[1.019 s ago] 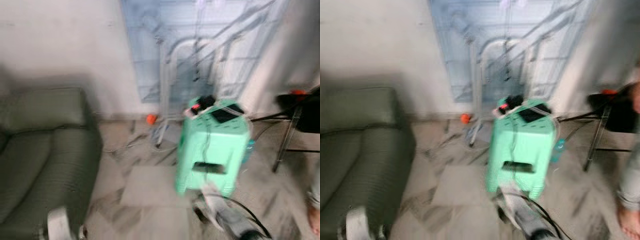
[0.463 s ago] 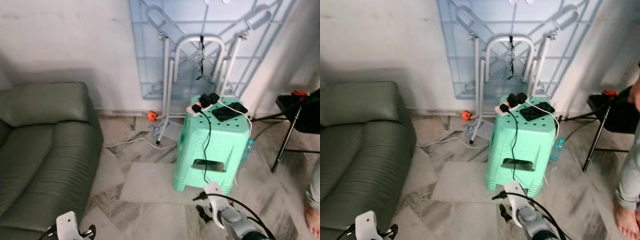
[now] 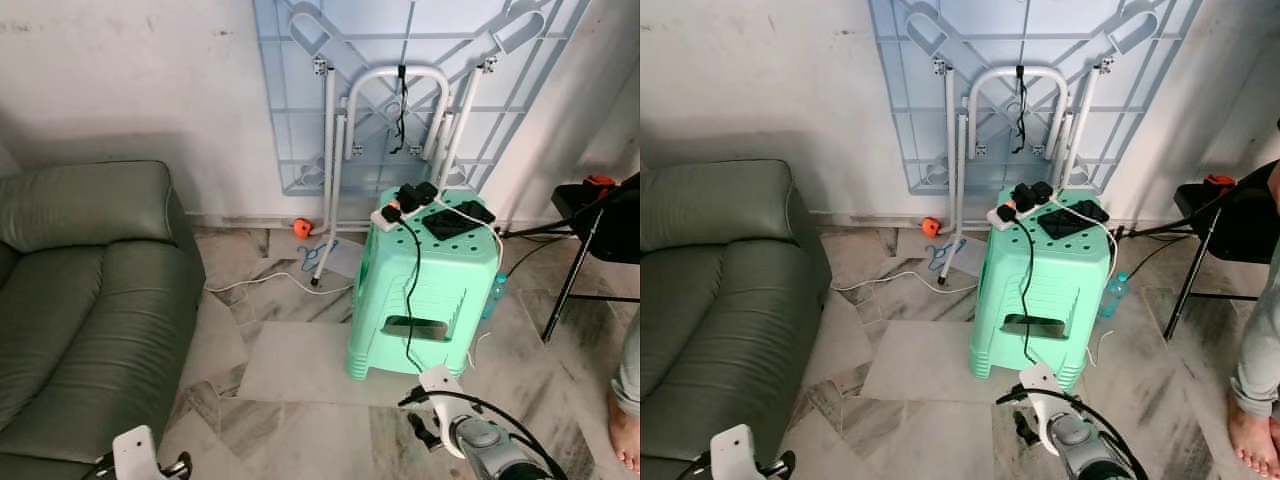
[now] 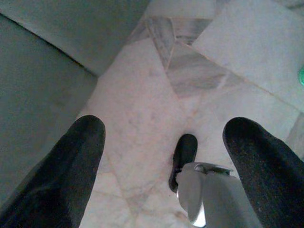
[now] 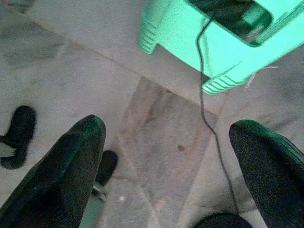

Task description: Move the pillow to the sofa

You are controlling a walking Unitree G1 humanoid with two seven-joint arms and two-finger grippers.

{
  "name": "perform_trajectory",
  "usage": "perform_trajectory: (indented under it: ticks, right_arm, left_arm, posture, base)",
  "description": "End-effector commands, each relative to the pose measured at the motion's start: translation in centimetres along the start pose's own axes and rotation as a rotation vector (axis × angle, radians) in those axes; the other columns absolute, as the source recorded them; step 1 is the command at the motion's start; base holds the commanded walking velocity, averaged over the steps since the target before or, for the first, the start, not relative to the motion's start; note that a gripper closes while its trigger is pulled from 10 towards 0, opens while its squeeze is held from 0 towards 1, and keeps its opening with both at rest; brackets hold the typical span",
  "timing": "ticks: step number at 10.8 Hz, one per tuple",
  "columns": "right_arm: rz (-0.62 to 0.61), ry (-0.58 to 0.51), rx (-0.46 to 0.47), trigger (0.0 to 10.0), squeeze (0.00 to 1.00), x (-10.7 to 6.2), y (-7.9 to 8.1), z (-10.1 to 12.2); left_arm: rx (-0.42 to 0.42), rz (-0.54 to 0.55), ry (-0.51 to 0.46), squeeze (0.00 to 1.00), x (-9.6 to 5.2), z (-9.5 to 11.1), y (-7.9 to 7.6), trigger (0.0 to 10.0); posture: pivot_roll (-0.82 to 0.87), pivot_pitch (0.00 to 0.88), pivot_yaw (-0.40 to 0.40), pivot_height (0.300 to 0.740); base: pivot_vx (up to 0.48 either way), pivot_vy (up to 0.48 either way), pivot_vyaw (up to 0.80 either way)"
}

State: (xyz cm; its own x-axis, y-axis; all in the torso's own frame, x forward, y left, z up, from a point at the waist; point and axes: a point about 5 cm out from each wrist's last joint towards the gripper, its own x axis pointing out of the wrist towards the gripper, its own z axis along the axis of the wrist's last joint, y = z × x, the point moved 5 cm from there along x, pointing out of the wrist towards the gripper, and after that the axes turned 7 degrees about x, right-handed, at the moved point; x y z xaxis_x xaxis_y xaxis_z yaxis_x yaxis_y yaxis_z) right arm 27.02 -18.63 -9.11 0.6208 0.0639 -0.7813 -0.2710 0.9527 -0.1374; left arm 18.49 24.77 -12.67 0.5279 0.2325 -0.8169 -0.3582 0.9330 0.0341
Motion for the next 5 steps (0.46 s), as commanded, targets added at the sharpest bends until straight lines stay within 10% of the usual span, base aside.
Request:
perform_trajectory:
  ticks: [1, 5]
  right_arm:
    - [0.023, 0.007, 0.018, 10.0, 0.0, 0.1, 0.7, -0.1]
    - [0.042, 0.015, -0.043, 10.0, 0.0, 0.5, 2.7, 0.7]
  left_arm:
    - [-0.01, 0.021, -0.008, 0.0, -0.1, 0.0, 0.9, 10.0]
    - [0.063, 0.086, -0.002, 0.0, -0.1, 0.2, 1.9, 10.0]
  posture:
    - [-0.09, 0.039, 0.051, 0.74]
    - [-0.08, 0.047, 0.063, 0.74]
  base:
    - [0.0, 0.0, 0.0]
    - [0.0, 0.0, 0.4]
